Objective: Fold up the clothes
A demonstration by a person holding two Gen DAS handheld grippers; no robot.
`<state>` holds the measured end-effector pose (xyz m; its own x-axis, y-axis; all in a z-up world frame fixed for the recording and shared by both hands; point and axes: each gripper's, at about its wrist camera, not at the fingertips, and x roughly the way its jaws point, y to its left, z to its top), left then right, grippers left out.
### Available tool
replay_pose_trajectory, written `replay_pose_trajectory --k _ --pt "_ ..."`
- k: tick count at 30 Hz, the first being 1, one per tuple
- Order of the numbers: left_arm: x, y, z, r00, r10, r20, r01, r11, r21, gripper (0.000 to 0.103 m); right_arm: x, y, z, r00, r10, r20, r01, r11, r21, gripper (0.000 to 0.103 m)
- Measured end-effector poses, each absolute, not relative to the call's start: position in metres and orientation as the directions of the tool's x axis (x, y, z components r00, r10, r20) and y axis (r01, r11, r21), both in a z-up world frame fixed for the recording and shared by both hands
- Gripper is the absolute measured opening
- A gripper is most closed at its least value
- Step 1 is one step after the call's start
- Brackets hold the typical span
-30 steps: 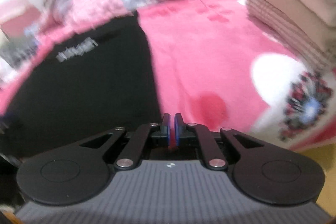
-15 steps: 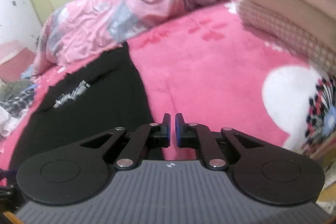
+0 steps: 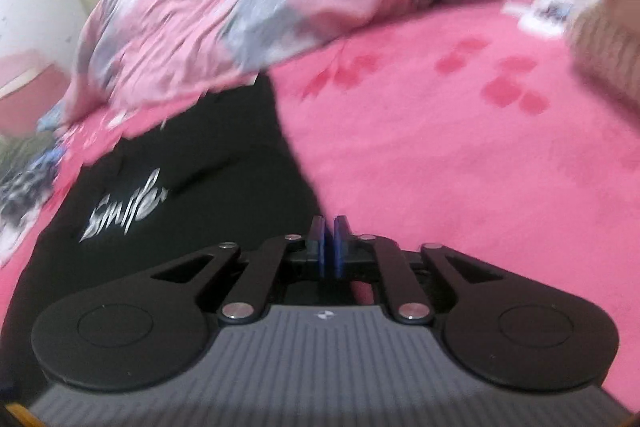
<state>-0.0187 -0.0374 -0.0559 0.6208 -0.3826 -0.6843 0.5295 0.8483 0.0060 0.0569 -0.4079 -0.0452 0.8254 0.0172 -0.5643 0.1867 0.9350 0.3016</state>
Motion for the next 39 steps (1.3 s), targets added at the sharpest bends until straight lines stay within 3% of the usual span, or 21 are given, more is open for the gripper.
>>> replay_pose_trajectory --k 6,9,13,19,26,31,34,39 --pt "-0.019 -0.036 -0.056 0.615 -0.389 -0.686 0.538 0.843 0.005 0.079 0.108 -0.397 -0.057 0.783 0.216 -0.584 0.074 0.899 0.432 0.006" --pt "-0.018 -0.036 -0.056 0.613 -0.392 -0.686 0.542 0.840 0.005 0.079 0.135 -0.415 -0.069 0.784 0.192 -0.591 0.150 0.865 0.480 0.002" --pt "-0.017 -0.033 -0.057 0.610 -0.403 -0.683 0.544 0.839 -0.009 0.079 0.140 -0.431 -0.060 0.815 0.149 -0.559 0.218 0.815 0.536 0.006" --pt "-0.019 -0.034 -0.056 0.612 -0.396 -0.685 0.543 0.840 -0.001 0.079 0.159 -0.423 -0.084 0.722 0.428 -0.544 0.137 0.682 0.719 0.007" --pt "-0.017 -0.033 -0.056 0.607 -0.394 -0.690 0.525 0.851 -0.025 0.081 0.154 -0.441 -0.081 0.836 0.262 -0.483 0.263 0.581 0.770 0.010" --pt "-0.017 -0.033 -0.055 0.604 -0.393 -0.693 0.520 0.854 -0.031 0.081 0.134 -0.410 -0.081 0.762 0.432 -0.482 0.140 0.618 0.774 0.011" --pt "-0.018 -0.029 -0.055 0.604 -0.397 -0.691 0.512 0.858 -0.046 0.081 0.104 -0.424 -0.094 0.779 0.418 -0.467 0.178 0.567 0.804 0.011" --pt "-0.021 -0.025 -0.057 0.607 -0.407 -0.682 0.514 0.856 -0.054 0.081 0.015 -0.468 -0.095 0.863 0.258 -0.434 0.281 0.468 0.838 0.013"
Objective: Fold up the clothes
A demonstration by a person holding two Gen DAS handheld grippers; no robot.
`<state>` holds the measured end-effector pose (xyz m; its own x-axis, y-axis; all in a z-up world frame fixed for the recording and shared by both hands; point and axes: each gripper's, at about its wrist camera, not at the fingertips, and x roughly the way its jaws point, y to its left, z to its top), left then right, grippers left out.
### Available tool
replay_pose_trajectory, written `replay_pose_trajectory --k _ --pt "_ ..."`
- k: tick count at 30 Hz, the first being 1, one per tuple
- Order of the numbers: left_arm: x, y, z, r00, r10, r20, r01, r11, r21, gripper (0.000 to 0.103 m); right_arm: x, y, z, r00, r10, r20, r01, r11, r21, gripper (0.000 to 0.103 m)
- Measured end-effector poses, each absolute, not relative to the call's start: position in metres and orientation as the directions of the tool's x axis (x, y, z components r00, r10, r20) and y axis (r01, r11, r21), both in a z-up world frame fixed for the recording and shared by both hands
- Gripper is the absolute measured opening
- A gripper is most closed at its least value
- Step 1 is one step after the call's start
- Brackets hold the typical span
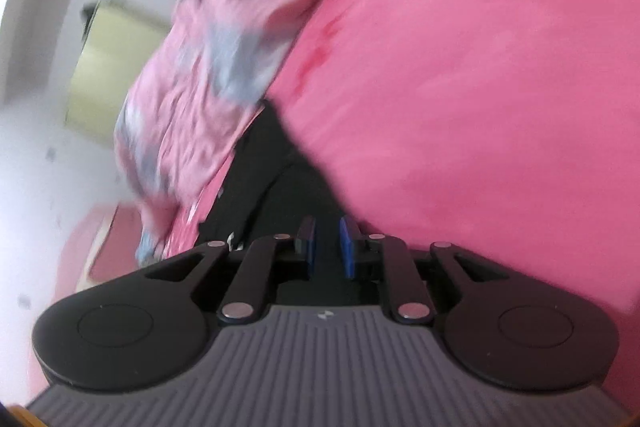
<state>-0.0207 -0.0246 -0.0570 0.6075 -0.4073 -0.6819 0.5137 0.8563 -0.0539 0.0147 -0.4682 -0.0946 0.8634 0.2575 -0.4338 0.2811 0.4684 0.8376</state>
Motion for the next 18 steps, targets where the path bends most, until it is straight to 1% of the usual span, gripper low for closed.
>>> replay_pose_trajectory --k 3,4,7,9,10,11,12,14,15,16,18 --pt "-0.023 -0.025 -0.058 0.611 -0.405 -0.680 0.517 0.855 -0.044 0.082 -0.023 -0.477 -0.093 0.878 0.257 -0.403 0.288 0.386 0.876 0.014" --pt "-0.025 -0.025 -0.058 0.613 -0.400 -0.681 0.515 0.856 -0.039 0.082 -0.024 -0.473 -0.090 0.882 0.268 -0.388 0.270 0.388 0.881 0.014" --pt "-0.028 -0.026 -0.057 0.617 -0.386 -0.686 0.508 0.861 -0.028 0.082 -0.002 -0.443 -0.080 0.870 0.405 -0.282 0.130 0.362 0.923 0.015" --pt "-0.030 -0.022 -0.055 0.615 -0.382 -0.690 0.494 0.868 -0.041 0.082 0.031 -0.409 -0.081 0.809 0.549 -0.210 0.037 0.309 0.950 0.017" --pt "-0.031 -0.021 -0.054 0.613 -0.381 -0.692 0.488 0.872 -0.047 0.082 0.044 -0.390 -0.084 0.766 0.614 -0.193 0.012 0.287 0.958 0.017" --pt "-0.033 -0.018 -0.054 0.611 -0.381 -0.693 0.482 0.874 -0.055 0.082 0.060 -0.371 -0.090 0.720 0.668 -0.189 -0.003 0.275 0.962 0.017" --pt "-0.034 -0.015 -0.053 0.610 -0.382 -0.694 0.477 0.876 -0.063 0.082 0.074 -0.352 -0.096 0.677 0.706 -0.206 -0.004 0.283 0.959 0.017" --pt "-0.034 -0.009 -0.053 0.608 -0.384 -0.695 0.469 0.880 -0.076 0.082 0.090 -0.330 -0.113 0.619 0.740 -0.265 0.031 0.314 0.949 0.017" --pt "-0.034 -0.006 -0.053 0.607 -0.385 -0.695 0.465 0.881 -0.082 0.082 0.095 -0.322 -0.122 0.595 0.749 -0.291 0.049 0.328 0.943 0.012" --pt "-0.034 -0.003 -0.053 0.607 -0.387 -0.694 0.462 0.882 -0.089 0.082 0.093 -0.319 -0.124 0.592 0.748 -0.298 0.044 0.339 0.940 0.011" --pt "-0.034 0.003 -0.053 0.604 -0.399 -0.690 0.460 0.882 -0.108 0.082 0.080 -0.318 -0.119 0.568 0.777 -0.272 -0.003 0.332 0.943 0.012"
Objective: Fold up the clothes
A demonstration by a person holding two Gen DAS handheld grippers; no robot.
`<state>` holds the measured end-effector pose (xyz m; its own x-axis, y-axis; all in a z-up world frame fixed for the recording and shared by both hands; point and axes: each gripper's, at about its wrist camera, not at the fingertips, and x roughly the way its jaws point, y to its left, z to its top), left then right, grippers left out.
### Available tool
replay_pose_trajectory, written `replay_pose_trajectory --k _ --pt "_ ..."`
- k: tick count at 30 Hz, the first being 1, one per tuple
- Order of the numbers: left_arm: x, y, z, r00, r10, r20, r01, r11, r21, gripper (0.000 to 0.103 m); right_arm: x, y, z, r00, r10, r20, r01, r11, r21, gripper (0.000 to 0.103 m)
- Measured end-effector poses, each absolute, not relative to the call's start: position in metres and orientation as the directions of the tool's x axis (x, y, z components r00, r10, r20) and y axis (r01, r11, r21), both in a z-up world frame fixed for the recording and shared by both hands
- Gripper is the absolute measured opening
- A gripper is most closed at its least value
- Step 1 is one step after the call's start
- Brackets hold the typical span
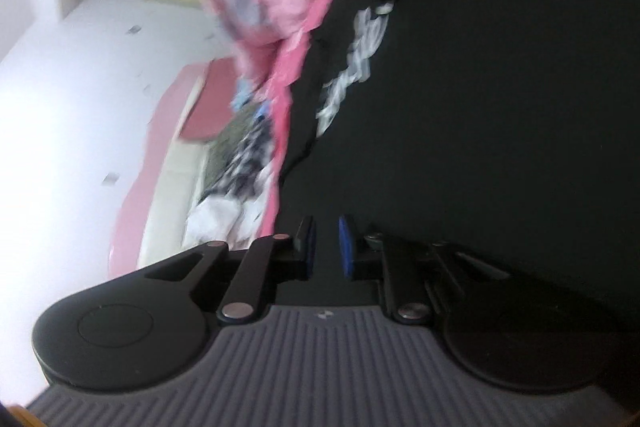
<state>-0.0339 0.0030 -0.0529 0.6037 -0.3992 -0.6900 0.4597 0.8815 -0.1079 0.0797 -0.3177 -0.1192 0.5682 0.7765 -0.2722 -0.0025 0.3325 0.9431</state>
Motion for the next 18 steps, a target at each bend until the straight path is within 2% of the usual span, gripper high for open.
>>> replay_pose_trajectory --k 2,5,9,12,15,18 --pt "-0.033 0.006 -0.054 0.601 -0.405 -0.689 0.463 0.879 -0.112 0.082 0.063 -0.316 -0.120 0.510 0.813 -0.281 0.013 0.320 0.947 0.012" --pt "-0.034 0.008 -0.054 0.600 -0.406 -0.689 0.474 0.874 -0.102 0.082 0.021 -0.308 -0.107 0.439 0.810 -0.388 -0.047 0.451 0.891 0.012" --pt "-0.035 0.009 -0.054 0.600 -0.400 -0.693 0.480 0.873 -0.089 0.082 -0.011 -0.298 -0.100 0.308 0.840 -0.447 -0.020 0.475 0.880 0.015" --pt "-0.036 0.009 -0.054 0.601 -0.395 -0.694 0.475 0.876 -0.087 0.082 -0.001 -0.301 -0.070 0.413 0.764 -0.496 -0.106 0.581 0.807 0.015" --pt "-0.036 0.009 -0.053 0.603 -0.389 -0.696 0.463 0.882 -0.092 0.082 0.028 -0.313 -0.050 0.559 0.693 -0.456 -0.145 0.622 0.769 0.015" --pt "-0.037 0.011 -0.051 0.606 -0.385 -0.697 0.457 0.885 -0.092 0.082 0.061 -0.312 -0.061 0.586 0.655 -0.478 -0.113 0.650 0.752 0.015"
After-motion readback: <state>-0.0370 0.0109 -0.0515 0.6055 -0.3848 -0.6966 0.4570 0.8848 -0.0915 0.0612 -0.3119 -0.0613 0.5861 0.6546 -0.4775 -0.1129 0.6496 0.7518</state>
